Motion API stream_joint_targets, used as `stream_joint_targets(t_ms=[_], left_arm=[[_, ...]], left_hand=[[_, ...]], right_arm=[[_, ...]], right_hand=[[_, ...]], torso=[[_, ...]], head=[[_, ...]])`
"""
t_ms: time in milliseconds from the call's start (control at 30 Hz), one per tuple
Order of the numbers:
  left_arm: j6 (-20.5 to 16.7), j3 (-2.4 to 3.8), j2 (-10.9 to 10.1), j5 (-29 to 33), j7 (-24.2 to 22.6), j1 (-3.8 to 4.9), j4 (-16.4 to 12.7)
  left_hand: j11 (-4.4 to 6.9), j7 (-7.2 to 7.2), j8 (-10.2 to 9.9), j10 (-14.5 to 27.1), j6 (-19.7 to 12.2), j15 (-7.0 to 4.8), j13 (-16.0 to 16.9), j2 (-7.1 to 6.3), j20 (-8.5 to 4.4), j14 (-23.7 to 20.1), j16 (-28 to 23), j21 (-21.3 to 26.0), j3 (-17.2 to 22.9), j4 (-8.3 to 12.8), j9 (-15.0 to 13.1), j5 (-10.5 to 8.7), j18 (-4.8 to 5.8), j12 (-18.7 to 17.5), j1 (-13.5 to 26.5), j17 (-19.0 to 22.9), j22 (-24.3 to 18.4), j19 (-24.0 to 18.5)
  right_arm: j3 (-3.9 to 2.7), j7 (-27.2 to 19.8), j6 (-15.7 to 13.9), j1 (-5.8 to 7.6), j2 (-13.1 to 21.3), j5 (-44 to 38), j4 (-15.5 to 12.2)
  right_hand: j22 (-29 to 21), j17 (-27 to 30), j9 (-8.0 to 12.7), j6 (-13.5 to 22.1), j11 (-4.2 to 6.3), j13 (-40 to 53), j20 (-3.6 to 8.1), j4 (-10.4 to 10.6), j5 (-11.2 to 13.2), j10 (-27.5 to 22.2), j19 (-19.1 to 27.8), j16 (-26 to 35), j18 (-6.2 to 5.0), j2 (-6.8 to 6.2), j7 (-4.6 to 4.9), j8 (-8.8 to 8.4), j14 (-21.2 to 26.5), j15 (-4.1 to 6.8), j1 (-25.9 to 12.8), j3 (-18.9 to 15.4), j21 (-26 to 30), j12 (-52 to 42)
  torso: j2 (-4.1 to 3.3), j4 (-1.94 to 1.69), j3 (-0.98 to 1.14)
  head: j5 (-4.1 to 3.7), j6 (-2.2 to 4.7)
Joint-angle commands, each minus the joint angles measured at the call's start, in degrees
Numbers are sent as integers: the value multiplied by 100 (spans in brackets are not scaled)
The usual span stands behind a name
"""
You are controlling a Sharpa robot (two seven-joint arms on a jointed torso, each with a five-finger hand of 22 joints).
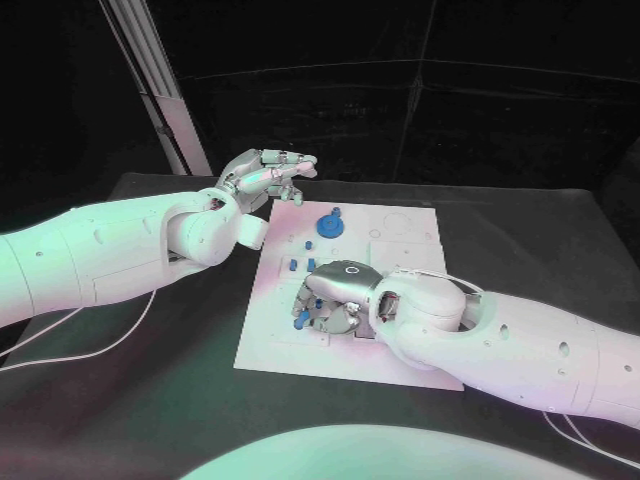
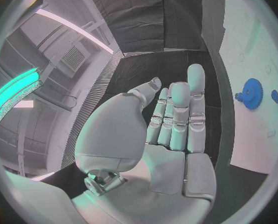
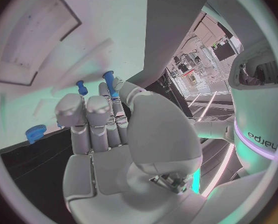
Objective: Assemble the parts on the task board
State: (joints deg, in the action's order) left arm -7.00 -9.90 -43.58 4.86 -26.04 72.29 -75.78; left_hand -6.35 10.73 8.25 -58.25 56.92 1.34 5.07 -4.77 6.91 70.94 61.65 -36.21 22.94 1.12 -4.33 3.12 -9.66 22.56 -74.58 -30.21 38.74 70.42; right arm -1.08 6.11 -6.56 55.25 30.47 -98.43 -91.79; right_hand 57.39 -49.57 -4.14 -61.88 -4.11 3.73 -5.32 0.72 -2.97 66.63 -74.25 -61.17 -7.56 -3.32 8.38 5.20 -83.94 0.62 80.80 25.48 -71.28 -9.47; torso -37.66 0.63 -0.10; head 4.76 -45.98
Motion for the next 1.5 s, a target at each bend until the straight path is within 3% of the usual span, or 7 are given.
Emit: stream_joint_targets(t_ms=[33, 333, 567, 833, 1033, 1267, 1500], left_arm=[[71, 5, -2, 16, -30, 9, -5], [76, 5, -1, 16, -24, 9, -6], [83, 5, -3, 16, -17, 10, -11], [87, 5, -5, 16, -12, 10, -11], [97, 5, -4, 16, -7, 10, -9], [109, 5, -6, 16, -5, 10, -6], [114, 4, -23, 16, -6, 9, -11]], left_hand=[[9, -11, 26, 47, -52, -7, 8, 40, -1, -55, -15, 25, -26, 12, 4, 34, -79, 20, -3, 19, -10, -31], [9, -10, 28, 48, -53, -7, 8, 41, -1, -56, -15, 26, -27, 13, 4, 34, -79, 22, -4, 21, -11, -31], [9, -10, 28, 48, -53, -7, 8, 41, -1, -56, -15, 26, -27, 13, 4, 34, -79, 22, -4, 21, -11, -31], [9, -10, 28, 48, -53, -7, 8, 41, -1, -56, -15, 26, -27, 13, 4, 34, -79, 22, -4, 21, -11, -31], [8, -10, 28, 49, -54, -7, 8, 41, -1, -57, -16, 27, -28, 13, 4, 34, -79, 24, -4, 23, -12, -31], [7, -9, 32, 56, -58, -6, 8, 41, 0, -63, -18, 31, -32, 14, 5, 34, -79, 30, -4, 36, -15, -30], [7, -9, 34, 61, -62, -5, 8, 40, 0, -65, -19, 34, -34, 17, 5, 34, -79, 34, -8, 40, -17, -30]], right_arm=[[19, 129, 91, -5, -8, -260, -1], [27, 132, 76, -11, -74, -393, -26], [31, 135, 29, -12, -108, -434, -32], [34, 143, -92, -12, -109, -436, -29], [36, 58, -392, -12, -95, -319, -53], [36, -130, -905, -34, 81, -137, -216], [32, -227, -1401, -42, 768, 483, -644]], right_hand=[[2, 10, -6, -9, -39, -3, -5, 0, 8, 10, -14, -23, 99, -1, 22, 18, -83, -9, 16, 41, -30, 25], [-21, 35, -2, 1, -42, -3, -8, -8, 8, 6, 2, -10, 93, -10, 26, 9, -74, -11, 11, 45, -18, 37], [-112, 139, 27, 132, -96, -11, -35, -18, 10, -110, 77, 38, 75, -72, 80, -79, -25, -49, -64, 56, 32, 148], [-389, 411, 59, 684, -221, -19, -122, 32, 11, -461, 257, 202, 22, -281, 189, -181, 71, -150, -288, -20, 200, 315], [-1001, 883, 47, 1294, -290, 2, -203, 272, 14, -1159, 628, 537, -99, -504, 236, -165, 251, -225, -740, -635, 626, 464], [-1042, 971, 16, 1302, -309, 43, -218, 325, 9, -1265, 606, 544, -100, -377, 252, -117, 249, -232, -639, -1045, 678, 221], [-898, 954, -26, 1032, -297, 102, -210, 296, -11, -925, 472, 476, -71, -159, 288, -4, 188, -219, -425, -1158, 584, -171]], torso=[[-5, 4, 0], [0, -3, -1], [0, -3, -5], [0, 2, -4], [0, -3, -3], [4, 8, -4], [14, 11, -6]], head=[[2, -4], [14, -4], [17, 8], [25, -2], [24, -5], [20, -6], [-15, 23]])
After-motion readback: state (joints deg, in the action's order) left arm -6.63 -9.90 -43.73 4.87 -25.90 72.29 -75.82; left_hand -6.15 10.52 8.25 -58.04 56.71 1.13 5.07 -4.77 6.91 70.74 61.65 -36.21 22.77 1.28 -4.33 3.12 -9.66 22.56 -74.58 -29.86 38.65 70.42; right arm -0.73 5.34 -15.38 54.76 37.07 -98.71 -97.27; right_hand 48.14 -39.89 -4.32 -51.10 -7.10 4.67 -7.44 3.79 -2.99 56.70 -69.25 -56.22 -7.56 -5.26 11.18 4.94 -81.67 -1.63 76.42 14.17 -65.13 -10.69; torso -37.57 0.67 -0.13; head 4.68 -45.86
